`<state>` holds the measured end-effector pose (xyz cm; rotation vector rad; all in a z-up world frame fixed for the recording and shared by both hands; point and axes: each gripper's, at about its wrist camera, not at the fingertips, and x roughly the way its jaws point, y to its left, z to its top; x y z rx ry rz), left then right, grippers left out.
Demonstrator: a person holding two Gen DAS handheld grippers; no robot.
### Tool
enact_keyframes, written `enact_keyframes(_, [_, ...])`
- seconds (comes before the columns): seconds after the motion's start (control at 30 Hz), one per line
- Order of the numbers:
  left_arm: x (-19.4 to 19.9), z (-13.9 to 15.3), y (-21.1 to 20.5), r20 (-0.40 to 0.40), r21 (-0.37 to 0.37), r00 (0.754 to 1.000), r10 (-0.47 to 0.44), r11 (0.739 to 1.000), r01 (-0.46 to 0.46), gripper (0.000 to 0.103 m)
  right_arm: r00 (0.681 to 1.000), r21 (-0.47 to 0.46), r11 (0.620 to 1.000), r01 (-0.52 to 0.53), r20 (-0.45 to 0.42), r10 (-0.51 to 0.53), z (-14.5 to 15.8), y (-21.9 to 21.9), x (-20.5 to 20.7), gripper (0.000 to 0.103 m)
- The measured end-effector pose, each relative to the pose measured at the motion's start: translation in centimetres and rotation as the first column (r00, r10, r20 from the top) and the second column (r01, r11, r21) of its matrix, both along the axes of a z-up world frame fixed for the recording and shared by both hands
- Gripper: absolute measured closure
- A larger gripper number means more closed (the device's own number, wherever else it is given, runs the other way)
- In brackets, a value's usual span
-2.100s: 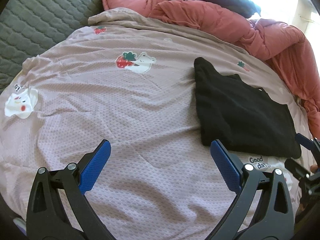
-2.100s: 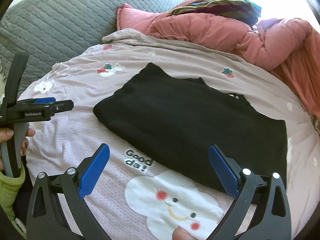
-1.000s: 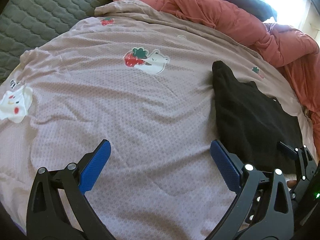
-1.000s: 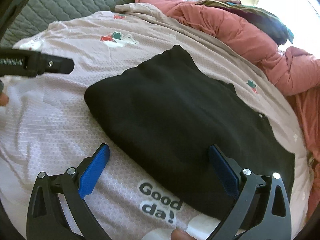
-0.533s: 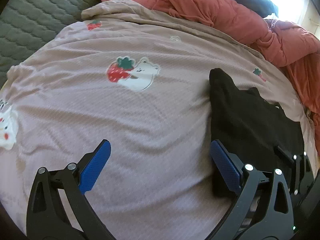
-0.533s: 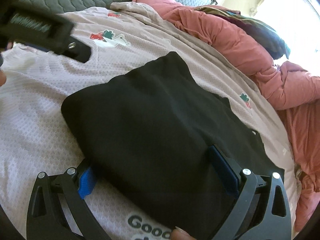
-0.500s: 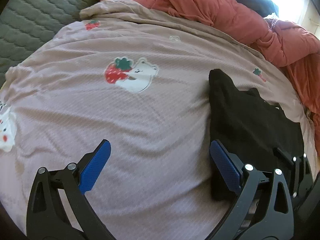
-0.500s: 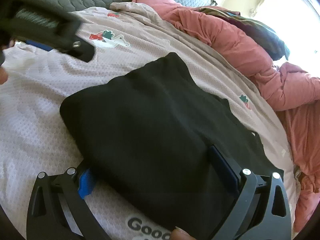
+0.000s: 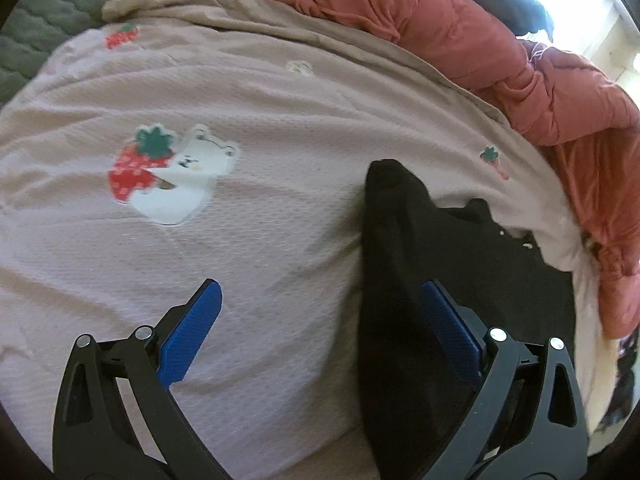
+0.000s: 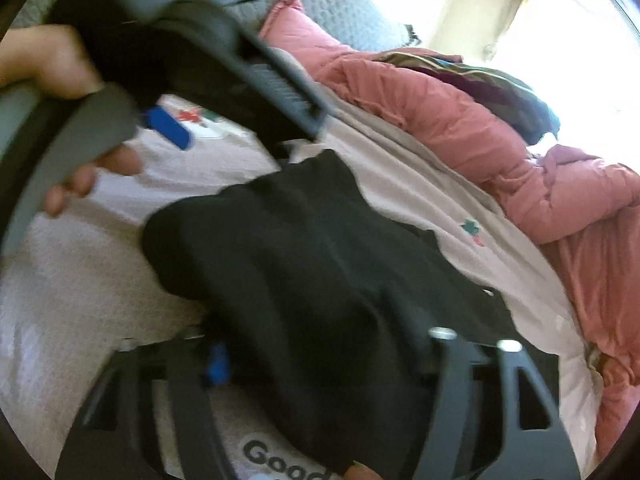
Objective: Fold small clothes
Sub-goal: 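Close the right gripper on the folded black shirt's edge and lift it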
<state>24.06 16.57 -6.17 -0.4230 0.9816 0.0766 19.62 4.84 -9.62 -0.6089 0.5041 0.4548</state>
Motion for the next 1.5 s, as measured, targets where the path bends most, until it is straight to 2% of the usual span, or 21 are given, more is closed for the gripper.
enact_keyframes(0.03, [0.3,-0.1,-0.2,-0.005,-0.013,1.000,-0.007,1.000,0.007,0.010,1.000,0.001,1.000,-0.011,-0.003,0.011,0.0,0.0,-0.1,0.068])
enact_keyframes(0.1, [0.8,-0.4,-0.6,-0.012,-0.035,1.000,-0.027,0.999,0.027,0.010,0.999,0.009,0.999,-0.032,-0.006,0.032,0.1,0.0,-0.3,0.074])
enact_keyframes(0.2, [1.3,-0.8,-1.2,-0.015,-0.089,0.998,-0.062,0.994,0.061,0.010,0.998,0.088,0.995,-0.036,-0.041,0.040,0.8,-1.1,0.0,0.080])
enact_keyframes(0.3, [1.9,-1.4,-1.7,-0.022,-0.146,0.995,-0.097,0.985,0.093,0.010,0.997,0.166,0.986,-0.034,-0.067,0.046,1.6,-2.4,0.2,0.082])
enact_keyframes(0.47, [2.3,-1.8,-2.4,-0.010,-0.192,0.993,-0.116,0.975,0.112,0.010,0.994,0.219,0.975,-0.044,-0.088,0.064,1.9,-3.2,0.2,0.082])
enact_keyframes(0.53, [2.4,-1.9,-2.8,-0.013,-0.196,0.993,-0.120,0.974,0.115,0.016,0.993,0.235,0.971,-0.046,-0.095,0.070,2.0,-3.4,0.2,0.082])
enact_keyframes(0.6, [2.5,-2.1,-3.2,-0.018,-0.205,0.992,-0.125,0.972,0.119,0.018,0.992,0.242,0.969,-0.048,-0.104,0.075,2.1,-3.4,0.3,0.082])
enact_keyframes(0.67, [2.5,-2.2,-3.4,-0.022,-0.209,0.992,-0.124,0.971,0.117,0.032,0.991,0.240,0.970,-0.048,-0.111,0.077,2.1,-3.4,0.3,0.082])
enact_keyframes(0.8, [2.4,-2.2,-4.6,-0.032,-0.245,0.988,-0.148,0.960,0.136,0.071,0.991,0.217,0.975,-0.050,-0.110,0.075,2.2,-3.3,-0.1,0.083])
enact_keyframes(0.87, [2.2,-1.7,-5.3,-0.025,-0.219,0.988,-0.152,0.965,0.143,0.077,0.992,0.209,0.977,-0.049,-0.107,0.072,2.3,-3.5,-0.2,0.084])
enact_keyframes(0.9, [2.0,-1.3,-5.7,-0.012,-0.207,0.988,-0.152,0.967,0.146,0.084,0.992,0.207,0.977,-0.046,-0.103,0.069,2.5,-3.7,-0.3,0.084])
enact_keyframes(0.93, [1.9,-0.9,-5.9,-0.001,-0.203,0.989,-0.149,0.968,0.146,0.085,0.993,0.209,0.977,-0.046,-0.100,0.068,2.6,-3.9,-0.4,0.085])
enact_keyframes(1.2, [0.6,4.4,-10.5,0.078,-0.088,0.979,-0.187,0.977,0.194,0.086,0.999,0.259,0.966,0.020,-0.036,-0.011,5.4,-7.8,-2.3,0.089])
enact_keyframes(1.5, [-0.3,8.2,-18.1,0.121,0.020,0.960,-0.253,0.967,0.253,0.086,0.994,0.379,0.919,0.109,-0.054,-0.096,7.2,-14.1,-3.8,0.092])
